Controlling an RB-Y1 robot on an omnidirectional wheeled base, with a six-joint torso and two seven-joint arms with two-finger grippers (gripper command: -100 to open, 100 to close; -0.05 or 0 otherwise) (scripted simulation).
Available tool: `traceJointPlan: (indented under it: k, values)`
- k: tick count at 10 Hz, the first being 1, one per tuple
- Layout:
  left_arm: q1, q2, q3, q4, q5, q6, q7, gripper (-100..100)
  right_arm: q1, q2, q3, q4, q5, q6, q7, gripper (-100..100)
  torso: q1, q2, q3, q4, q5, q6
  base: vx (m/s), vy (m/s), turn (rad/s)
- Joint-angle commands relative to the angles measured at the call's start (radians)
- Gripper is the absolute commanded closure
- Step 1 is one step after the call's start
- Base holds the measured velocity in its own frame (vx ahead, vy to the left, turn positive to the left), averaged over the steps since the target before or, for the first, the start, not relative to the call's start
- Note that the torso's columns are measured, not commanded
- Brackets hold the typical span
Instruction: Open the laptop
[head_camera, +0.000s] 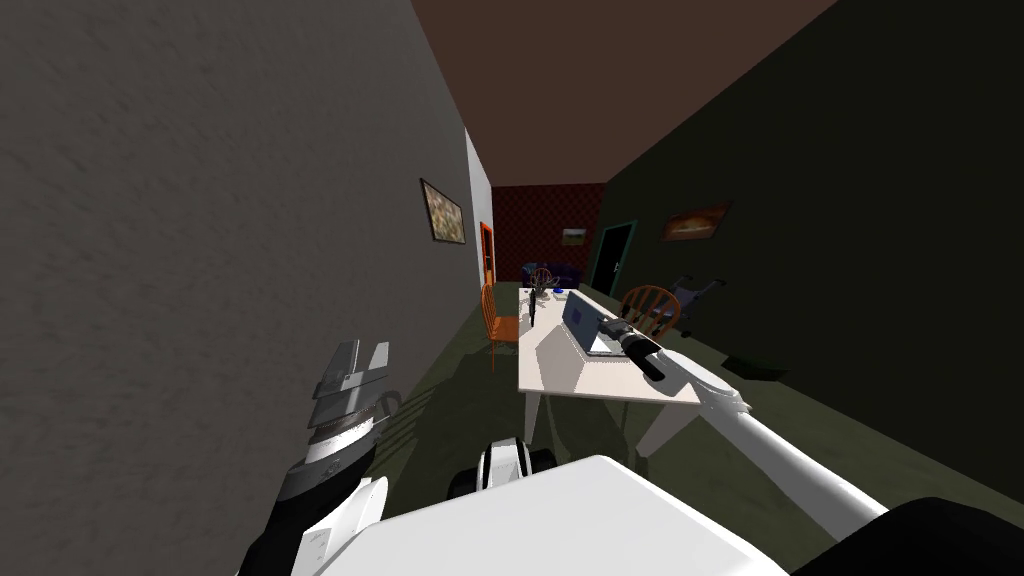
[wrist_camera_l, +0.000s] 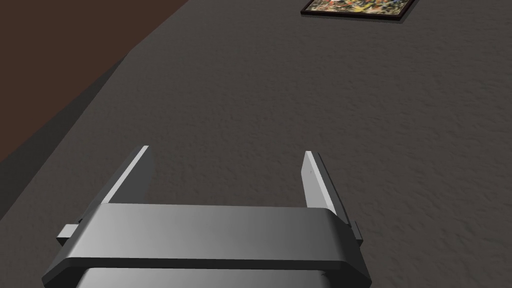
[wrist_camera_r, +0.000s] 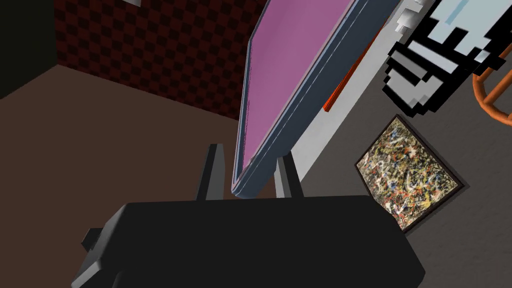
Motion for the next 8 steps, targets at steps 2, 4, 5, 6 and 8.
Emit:
traceJointPlan:
  k: [2,4,5,6,8]
  values:
    - [0.0,0.0,0.0,0.0,0.0,0.0,0.0,0,-0.044,0.084,-0.004,0.066,-0.052,-0.043,-0.037,100,-0.009,-0.002,-0.002,-0.001,-0.003,0.001,-0.037,-0.123,0.013]
    - [0.0,0.0,0.0,0.0,0.0,0.0,0.0,0,-0.066,0.126,-0.006,0.099,-0.078,-0.064,-0.055,100,-0.012,-0.004,-0.003,-0.003,-0.006,0.002,-0.047,-0.106,0.005]
    - [0.0,0.0,0.0,0.0,0.0,0.0,0.0,0,-0.077,0.147,-0.007,0.115,-0.091,-0.075,-0.064,100,-0.012,-0.005,-0.003,-0.004,-0.006,0.002,-0.027,-0.106,-0.005]
    - [0.0,0.0,0.0,0.0,0.0,0.0,0.0,0,-0.088,0.168,-0.009,0.131,-0.104,-0.085,-0.073,100,-0.01,-0.005,-0.003,-0.005,-0.006,0.001,-0.032,-0.124,-0.011]
    - [0.0,0.0,0.0,0.0,0.0,0.0,0.0,0,-0.11,0.21,-0.011,0.164,-0.129,-0.106,-0.092,100,-0.008,-0.006,-0.003,-0.008,-0.008,0.0,-0.022,-0.121,-0.005]
